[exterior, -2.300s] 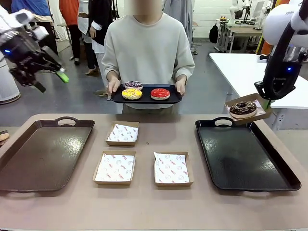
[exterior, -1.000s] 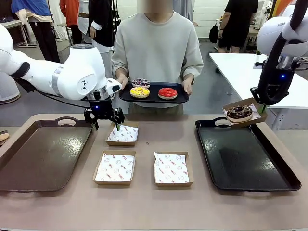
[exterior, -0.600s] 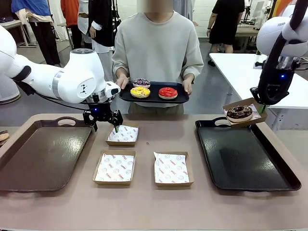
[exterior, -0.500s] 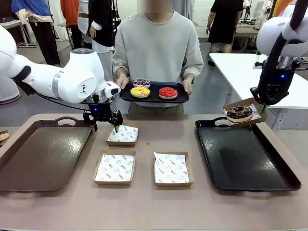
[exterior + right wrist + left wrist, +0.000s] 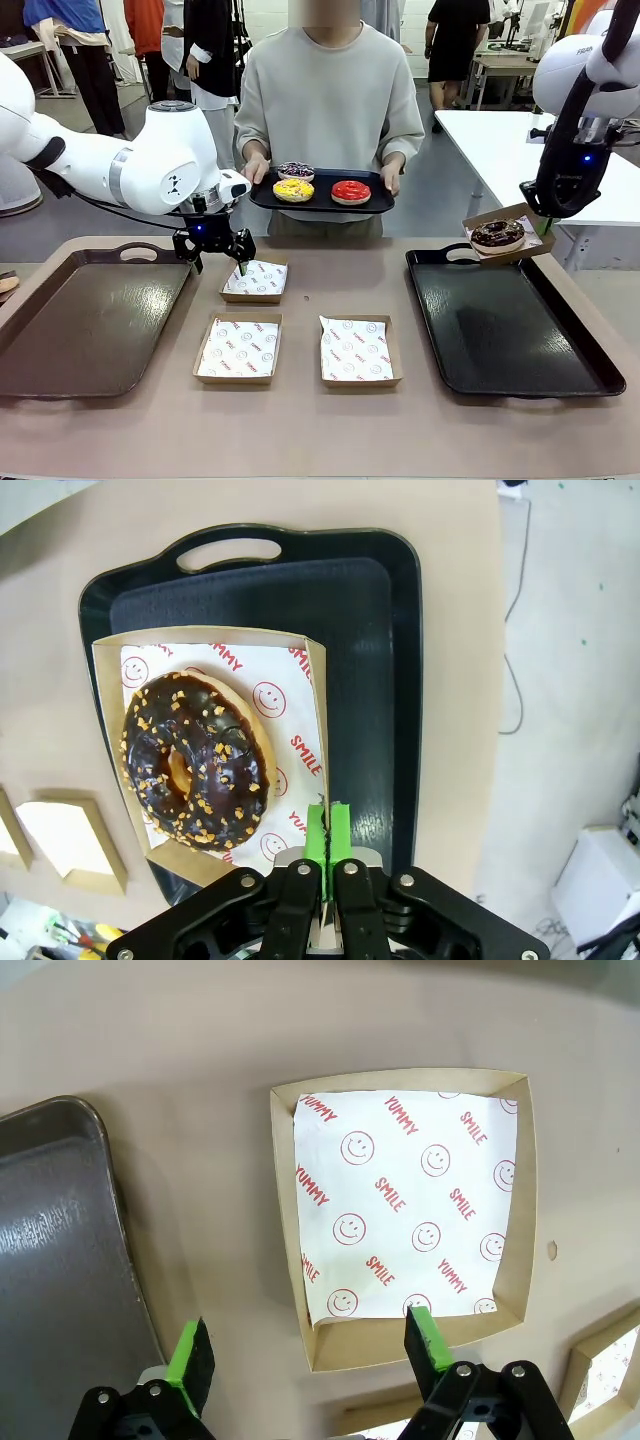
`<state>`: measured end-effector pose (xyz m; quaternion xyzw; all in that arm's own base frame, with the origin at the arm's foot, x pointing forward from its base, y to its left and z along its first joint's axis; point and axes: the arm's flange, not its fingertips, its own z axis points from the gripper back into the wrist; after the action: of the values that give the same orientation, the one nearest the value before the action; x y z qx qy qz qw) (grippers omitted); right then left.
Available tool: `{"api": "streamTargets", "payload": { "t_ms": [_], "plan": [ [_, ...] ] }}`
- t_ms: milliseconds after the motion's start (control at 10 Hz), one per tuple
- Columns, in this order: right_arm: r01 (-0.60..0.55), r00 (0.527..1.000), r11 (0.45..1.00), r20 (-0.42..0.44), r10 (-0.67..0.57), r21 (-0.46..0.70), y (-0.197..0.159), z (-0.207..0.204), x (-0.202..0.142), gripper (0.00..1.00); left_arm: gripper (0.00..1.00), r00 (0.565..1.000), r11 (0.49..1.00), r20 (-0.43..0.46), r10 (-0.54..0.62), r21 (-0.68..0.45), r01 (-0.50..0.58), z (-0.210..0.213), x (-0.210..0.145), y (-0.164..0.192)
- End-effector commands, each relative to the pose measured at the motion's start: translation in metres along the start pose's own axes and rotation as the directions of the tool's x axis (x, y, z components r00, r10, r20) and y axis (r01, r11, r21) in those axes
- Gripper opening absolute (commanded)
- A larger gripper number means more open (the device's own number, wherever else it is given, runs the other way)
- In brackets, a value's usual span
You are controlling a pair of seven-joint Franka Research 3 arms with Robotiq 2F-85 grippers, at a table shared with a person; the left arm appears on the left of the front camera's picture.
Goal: Individually package the donuts and arrange them on the tray.
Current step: Place the picked Paper togo box on the Handle tray while simultaneously picking up another Paper togo box from the table with the other hand.
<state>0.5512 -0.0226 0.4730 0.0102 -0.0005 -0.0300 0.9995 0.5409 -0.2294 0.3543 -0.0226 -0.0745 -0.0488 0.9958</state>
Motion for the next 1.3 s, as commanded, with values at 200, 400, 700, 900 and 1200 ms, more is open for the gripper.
{"api": "streamTargets", "payload": {
  "t_ms": [200, 400, 700, 900, 1200],
  "plan": [
    [0.0, 1.0, 1.0, -0.002, 0.0, -0.001, -0.001, 0.001, -0.001, 0.01, 1.0, 1.0, 1.0, -0.005, 0.007, 0.003, -0.007, 0.001, -0.001, -0.001],
    [-0.007, 1.0, 1.0, 0.003, 0.007, -0.011, 0.007, -0.008, 0.004, 0.01, 1.0, 1.0, 1.0, 0.0, -0.016, 0.008, 0.016, -0.003, 0.003, 0.003],
    [-0.024, 0.999, 0.999, -0.042, 0.025, 0.023, 0.01, -0.041, 0.013, 0.01, 1.0, 1.0, 1.0, -0.006, -0.016, 0.019, 0.016, -0.013, 0.014, 0.002],
    [-0.019, 0.997, 0.999, -0.069, 0.021, 0.03, 0.004, -0.059, 0.013, 0.01, 1.0, 1.0, 0.999, -0.013, -0.013, 0.032, 0.013, -0.018, 0.019, 0.0],
    [-0.012, 0.994, 0.998, -0.109, 0.019, 0.057, -0.001, -0.078, 0.01, 0.01, 1.0, 1.0, 0.999, -0.029, 0.001, 0.036, 0.0, -0.025, 0.03, -0.002]
  ]
}}
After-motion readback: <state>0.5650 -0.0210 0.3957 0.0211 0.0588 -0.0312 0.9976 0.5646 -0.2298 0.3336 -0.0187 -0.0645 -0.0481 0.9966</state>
